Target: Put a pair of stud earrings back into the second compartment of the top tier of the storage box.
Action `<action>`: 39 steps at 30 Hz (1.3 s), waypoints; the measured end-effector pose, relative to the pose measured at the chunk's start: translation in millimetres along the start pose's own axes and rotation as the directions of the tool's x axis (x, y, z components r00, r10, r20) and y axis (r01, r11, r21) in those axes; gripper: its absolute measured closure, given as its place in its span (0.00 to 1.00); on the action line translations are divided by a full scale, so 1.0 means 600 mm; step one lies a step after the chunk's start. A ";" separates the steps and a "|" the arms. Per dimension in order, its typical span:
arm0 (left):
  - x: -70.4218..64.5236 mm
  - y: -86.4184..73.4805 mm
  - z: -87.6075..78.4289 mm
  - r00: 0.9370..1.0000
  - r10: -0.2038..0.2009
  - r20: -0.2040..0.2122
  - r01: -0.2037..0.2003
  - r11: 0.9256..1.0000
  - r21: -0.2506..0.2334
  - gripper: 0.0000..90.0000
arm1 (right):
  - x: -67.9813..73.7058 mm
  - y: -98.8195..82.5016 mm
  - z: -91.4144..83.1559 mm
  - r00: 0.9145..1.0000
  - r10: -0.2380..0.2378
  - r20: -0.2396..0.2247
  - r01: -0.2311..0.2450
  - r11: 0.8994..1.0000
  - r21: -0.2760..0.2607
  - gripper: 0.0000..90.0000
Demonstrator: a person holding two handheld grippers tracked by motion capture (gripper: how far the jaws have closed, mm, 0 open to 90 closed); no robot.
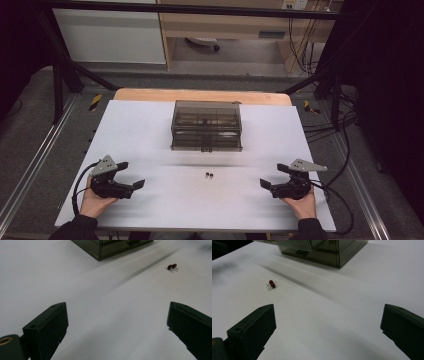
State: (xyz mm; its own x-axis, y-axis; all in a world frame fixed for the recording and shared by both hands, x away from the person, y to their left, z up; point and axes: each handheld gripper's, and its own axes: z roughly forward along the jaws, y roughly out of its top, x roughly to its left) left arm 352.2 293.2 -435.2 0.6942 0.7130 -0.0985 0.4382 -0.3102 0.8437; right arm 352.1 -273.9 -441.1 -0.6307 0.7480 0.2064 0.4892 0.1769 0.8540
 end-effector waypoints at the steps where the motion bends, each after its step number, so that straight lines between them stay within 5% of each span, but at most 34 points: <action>1: 0.000 0.000 0.001 1.000 0.000 -0.002 0.000 1.000 0.001 0.04 | 0.000 0.000 0.000 1.000 -0.001 0.000 0.001 1.000 0.000 0.01; 39: -0.033 0.022 0.031 0.999 0.029 0.014 -0.029 0.999 0.028 0.04 | 0.002 -0.001 0.001 1.000 -0.026 0.006 0.026 1.000 0.008 0.01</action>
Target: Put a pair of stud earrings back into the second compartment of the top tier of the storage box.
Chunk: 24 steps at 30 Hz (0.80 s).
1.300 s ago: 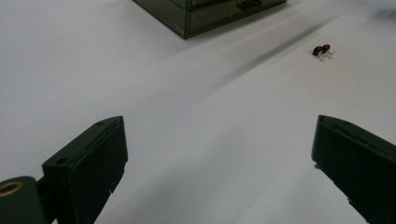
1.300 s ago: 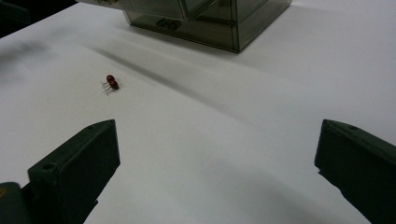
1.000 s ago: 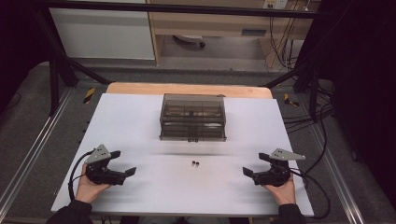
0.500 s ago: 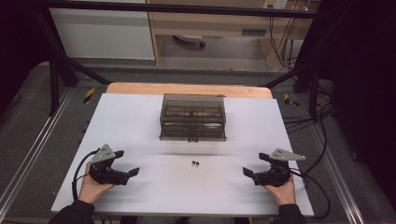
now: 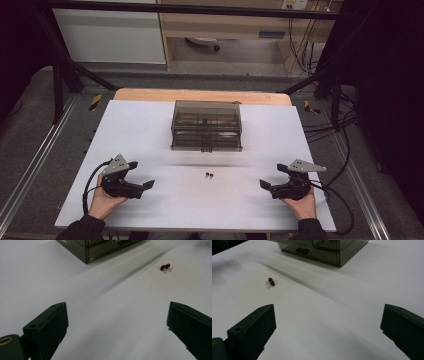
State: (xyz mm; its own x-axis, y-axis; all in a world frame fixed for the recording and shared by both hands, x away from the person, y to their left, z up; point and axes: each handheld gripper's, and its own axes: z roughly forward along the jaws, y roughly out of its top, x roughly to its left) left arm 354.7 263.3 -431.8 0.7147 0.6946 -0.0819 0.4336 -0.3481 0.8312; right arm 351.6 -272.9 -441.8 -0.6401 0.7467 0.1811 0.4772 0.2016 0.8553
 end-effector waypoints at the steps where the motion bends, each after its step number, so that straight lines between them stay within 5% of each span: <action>1: 0.000 0.000 0.000 1.000 0.000 0.000 0.000 1.000 0.000 0.04 | 0.000 0.000 0.000 1.000 0.000 0.000 0.000 1.000 0.000 0.01; 24: -0.040 0.022 0.036 0.999 0.024 0.025 -0.025 0.999 0.043 0.04 | 0.000 -0.001 0.002 1.000 -0.015 0.002 0.015 1.000 0.012 0.01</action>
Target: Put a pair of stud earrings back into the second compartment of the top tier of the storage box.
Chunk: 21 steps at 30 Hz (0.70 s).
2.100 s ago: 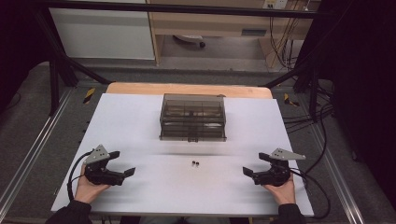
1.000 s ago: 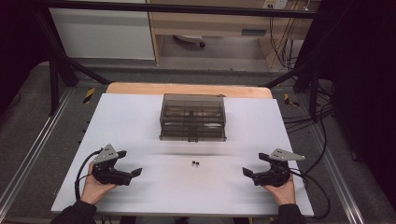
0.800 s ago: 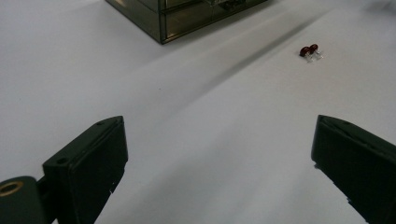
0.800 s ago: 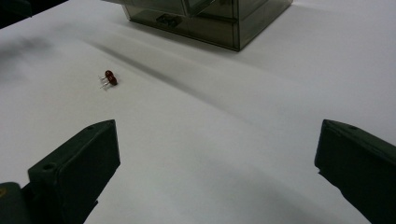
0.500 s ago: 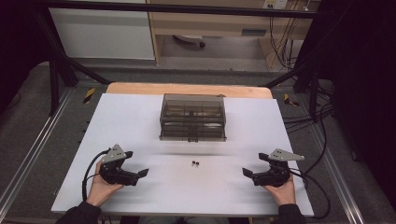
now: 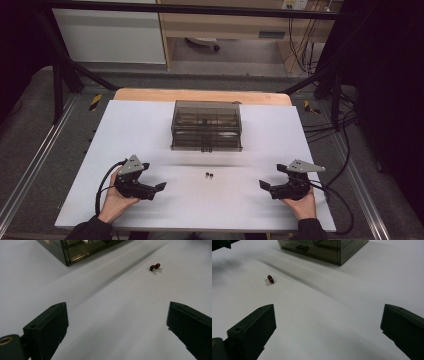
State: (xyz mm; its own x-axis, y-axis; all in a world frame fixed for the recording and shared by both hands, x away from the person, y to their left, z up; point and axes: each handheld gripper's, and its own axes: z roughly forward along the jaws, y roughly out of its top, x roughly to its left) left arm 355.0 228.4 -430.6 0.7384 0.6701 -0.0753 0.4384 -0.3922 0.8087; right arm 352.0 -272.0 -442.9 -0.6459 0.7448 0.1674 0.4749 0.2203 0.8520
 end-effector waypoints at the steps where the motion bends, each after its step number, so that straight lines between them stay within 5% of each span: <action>1: -0.001 0.001 0.001 1.000 0.002 0.001 -0.002 1.000 0.003 0.04 | 0.000 0.000 0.000 1.000 0.000 0.001 0.000 1.000 -0.001 0.01; 21: -0.043 0.032 0.044 0.998 0.043 0.039 -0.045 0.998 0.037 0.04 | 0.003 0.002 0.002 1.000 -0.005 -0.002 0.005 1.000 0.008 0.01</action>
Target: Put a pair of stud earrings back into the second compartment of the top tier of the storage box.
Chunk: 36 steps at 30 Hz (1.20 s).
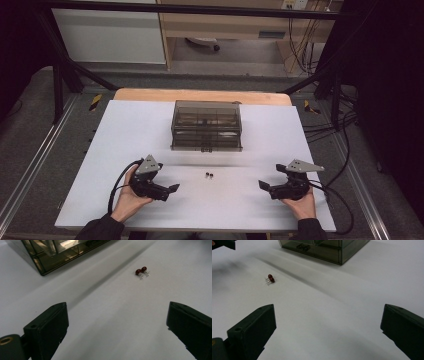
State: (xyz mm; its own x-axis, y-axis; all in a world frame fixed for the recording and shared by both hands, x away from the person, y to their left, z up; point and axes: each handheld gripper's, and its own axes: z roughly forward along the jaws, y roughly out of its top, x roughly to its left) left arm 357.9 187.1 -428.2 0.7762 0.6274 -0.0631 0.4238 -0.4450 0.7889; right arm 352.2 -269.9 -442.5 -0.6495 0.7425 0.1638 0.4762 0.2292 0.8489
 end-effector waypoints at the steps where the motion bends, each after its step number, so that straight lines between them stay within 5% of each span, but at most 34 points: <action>1: -0.002 0.002 0.003 1.000 0.001 0.002 -0.001 1.000 0.001 0.04 | 0.000 0.000 0.000 1.000 -0.001 -0.001 0.001 1.000 -0.001 0.01; 5: -0.007 0.012 0.015 0.999 0.036 0.014 -0.036 0.999 0.007 0.04 | 0.001 0.000 0.001 1.000 0.000 -0.001 0.000 1.000 0.001 0.01; 14: -0.024 0.032 0.042 0.999 0.041 0.034 -0.042 0.999 0.018 0.07 | 0.001 0.000 0.001 1.000 -0.001 -0.001 0.001 1.000 0.002 0.01; 36: -0.052 0.068 0.115 1.000 -0.021 -0.008 0.022 0.997 0.068 0.26 | 0.001 0.000 0.002 1.000 -0.001 0.001 0.001 1.000 0.005 0.01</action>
State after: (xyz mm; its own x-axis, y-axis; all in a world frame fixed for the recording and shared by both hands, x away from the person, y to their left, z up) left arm 383.3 105.3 -436.4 0.7631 0.6419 -0.0747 0.4715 -0.4740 0.7436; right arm 352.6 -269.0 -442.9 -0.6495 0.7427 0.1629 0.4789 0.2331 0.8464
